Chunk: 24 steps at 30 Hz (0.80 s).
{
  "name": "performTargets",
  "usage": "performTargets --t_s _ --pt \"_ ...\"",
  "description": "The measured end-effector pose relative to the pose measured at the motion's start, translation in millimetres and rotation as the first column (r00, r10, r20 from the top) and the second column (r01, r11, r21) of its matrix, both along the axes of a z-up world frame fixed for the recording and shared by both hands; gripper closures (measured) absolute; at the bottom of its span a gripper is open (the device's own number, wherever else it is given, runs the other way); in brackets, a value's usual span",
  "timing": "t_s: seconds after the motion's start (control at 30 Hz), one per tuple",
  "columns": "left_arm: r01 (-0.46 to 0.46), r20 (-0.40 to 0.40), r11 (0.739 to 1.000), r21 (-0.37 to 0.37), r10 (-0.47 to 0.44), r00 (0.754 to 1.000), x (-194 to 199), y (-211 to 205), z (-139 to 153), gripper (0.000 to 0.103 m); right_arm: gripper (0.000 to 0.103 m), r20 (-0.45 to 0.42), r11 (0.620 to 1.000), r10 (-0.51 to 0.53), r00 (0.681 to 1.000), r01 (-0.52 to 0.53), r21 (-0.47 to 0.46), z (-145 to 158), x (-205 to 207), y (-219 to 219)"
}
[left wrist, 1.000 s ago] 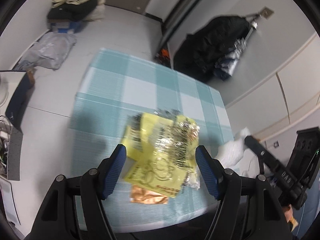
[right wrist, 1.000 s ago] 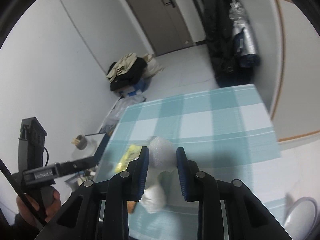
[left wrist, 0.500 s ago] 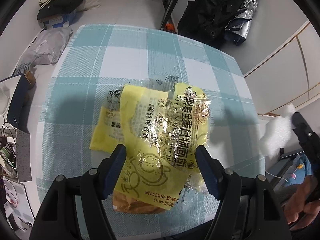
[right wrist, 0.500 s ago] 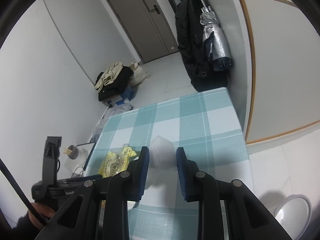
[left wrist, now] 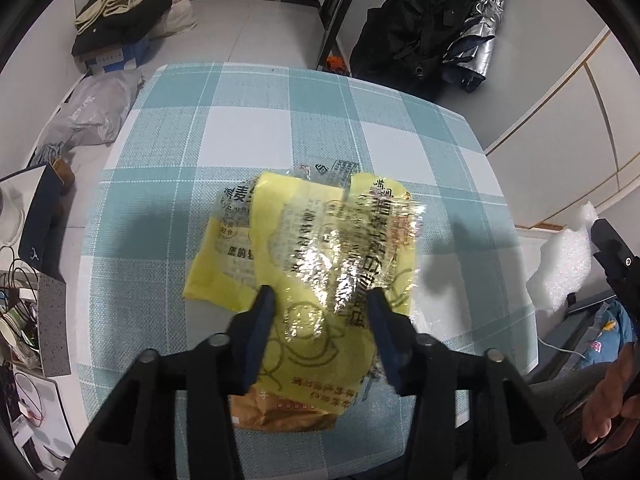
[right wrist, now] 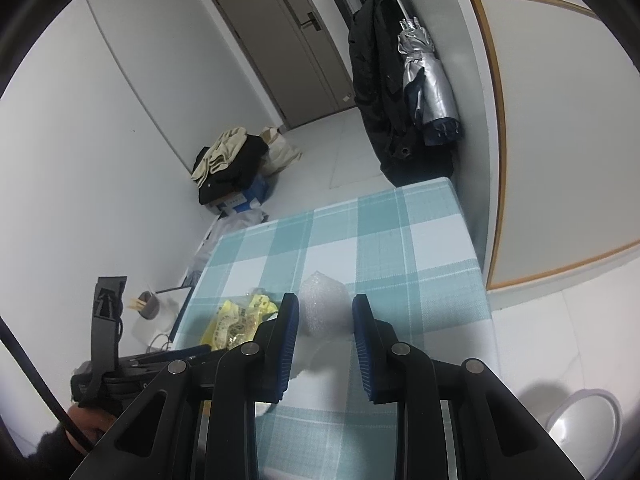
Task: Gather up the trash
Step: 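Close the left tool on the yellow printed wrapper while the right holds bubble wrap, then lift the yellow wrapper and bubble wrap off the table with both tools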
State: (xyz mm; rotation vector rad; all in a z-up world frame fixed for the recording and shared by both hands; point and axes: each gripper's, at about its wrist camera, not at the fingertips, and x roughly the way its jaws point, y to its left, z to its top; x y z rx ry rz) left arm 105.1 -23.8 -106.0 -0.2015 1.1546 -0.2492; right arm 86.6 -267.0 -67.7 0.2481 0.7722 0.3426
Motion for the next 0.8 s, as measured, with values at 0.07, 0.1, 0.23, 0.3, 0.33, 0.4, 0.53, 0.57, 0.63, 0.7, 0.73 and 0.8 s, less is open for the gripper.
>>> performTargets --t_s 0.07,0.1,0.23,0.3,0.33,0.4,0.53,0.57,0.63,0.7,0.73,0.8 --pt "0.015 0.008 1.000 0.005 -0.015 1.000 0 -2 2 0.097 0.077 -0.002 1.000 -0.001 1.000 0.001 -0.008 -1 0 2" --pt "0.028 0.010 0.999 0.016 -0.028 1.000 -1 -4 3 0.100 0.077 -0.001 1.000 -0.002 1.000 0.002 -0.013 -2 0 2" --pt "0.051 0.027 0.998 0.028 -0.052 0.998 -5 -6 6 0.100 0.077 -0.005 1.000 -0.009 1.000 0.008 -0.022 -4 1 3" --pt "0.052 0.034 0.998 0.024 -0.053 0.998 -6 -6 8 0.101 0.077 -0.004 1.000 -0.011 1.000 0.011 -0.026 -5 1 4" --pt "0.050 0.040 0.999 0.012 -0.051 0.998 -7 -4 10 0.101 0.077 -0.004 1.000 -0.012 1.000 0.012 -0.027 -6 1 4" --pt "0.050 0.057 0.999 -0.013 -0.049 0.997 -8 -1 15 0.101 0.077 -0.005 1.000 -0.014 1.000 0.014 -0.028 -7 0 5" --pt "0.047 0.091 0.998 -0.047 -0.042 0.995 -12 5 25 0.102 0.077 -0.007 0.999 -0.014 1.000 0.014 -0.033 -8 0 7" --pt "0.044 0.098 0.998 -0.053 -0.039 0.994 -13 6 27 0.102 0.077 -0.006 0.999 -0.013 1.000 0.013 -0.034 -8 0 7" --pt "0.038 0.120 0.997 -0.072 -0.030 0.992 -15 11 32 0.102 0.077 -0.007 0.999 -0.013 1.000 0.013 -0.033 -8 0 8" --pt "0.034 0.145 0.996 -0.079 -0.022 0.989 -17 14 37 0.102 0.077 -0.006 1.000 -0.012 1.000 0.012 -0.028 -9 0 10" --pt "0.031 0.161 0.996 -0.080 -0.018 0.987 -18 15 40 0.102 0.077 -0.005 1.000 -0.011 1.000 0.011 -0.027 -9 0 10" --pt "0.024 0.193 0.996 -0.086 -0.007 0.981 -20 17 47 0.102 0.077 -0.001 1.000 -0.007 1.000 0.007 -0.023 -8 -1 13"
